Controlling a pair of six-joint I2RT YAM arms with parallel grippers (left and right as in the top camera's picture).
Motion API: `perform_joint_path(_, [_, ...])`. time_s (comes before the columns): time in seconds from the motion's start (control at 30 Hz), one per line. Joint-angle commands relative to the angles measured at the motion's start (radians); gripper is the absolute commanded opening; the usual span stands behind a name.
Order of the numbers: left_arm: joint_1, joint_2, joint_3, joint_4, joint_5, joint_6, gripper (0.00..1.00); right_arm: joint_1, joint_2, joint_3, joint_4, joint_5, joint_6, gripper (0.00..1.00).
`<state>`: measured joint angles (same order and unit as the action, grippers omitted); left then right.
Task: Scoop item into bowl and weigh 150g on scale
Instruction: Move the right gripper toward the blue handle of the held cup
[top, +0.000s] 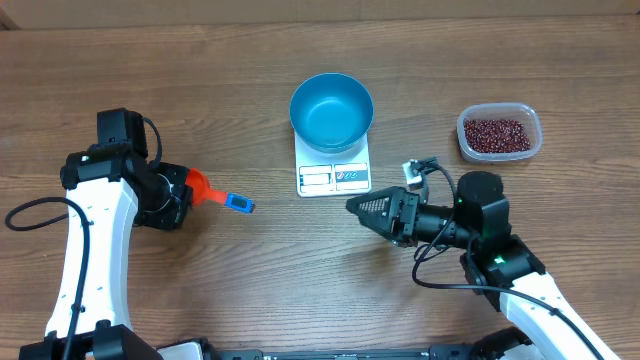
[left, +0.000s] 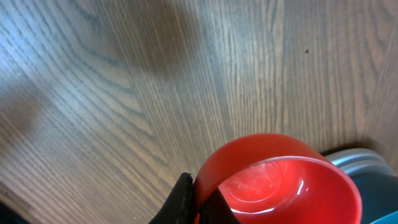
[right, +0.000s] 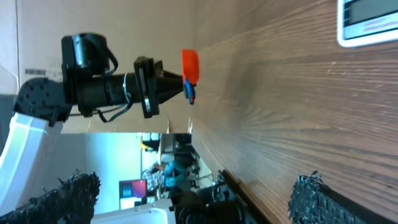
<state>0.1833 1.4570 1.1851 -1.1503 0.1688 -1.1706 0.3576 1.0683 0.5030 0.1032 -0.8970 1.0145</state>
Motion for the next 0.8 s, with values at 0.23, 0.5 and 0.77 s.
perform_joint_path(0.23, [-0.006,-0.010,0.017,-0.027,0.108,0.099,0.04,0.134,0.002,0.024,0.016,0.185,0.014,1.00])
perform_joint_path(0.5, [-0.047,-0.010,0.016,-0.059,0.121,0.101,0.04,0.212,0.004,0.023,0.021,0.365,0.054,1.00])
perform_joint_path(0.77, [-0.140,-0.010,0.016,-0.065,0.117,-0.014,0.04,0.359,0.035,0.023,0.079,0.579,0.079,0.99])
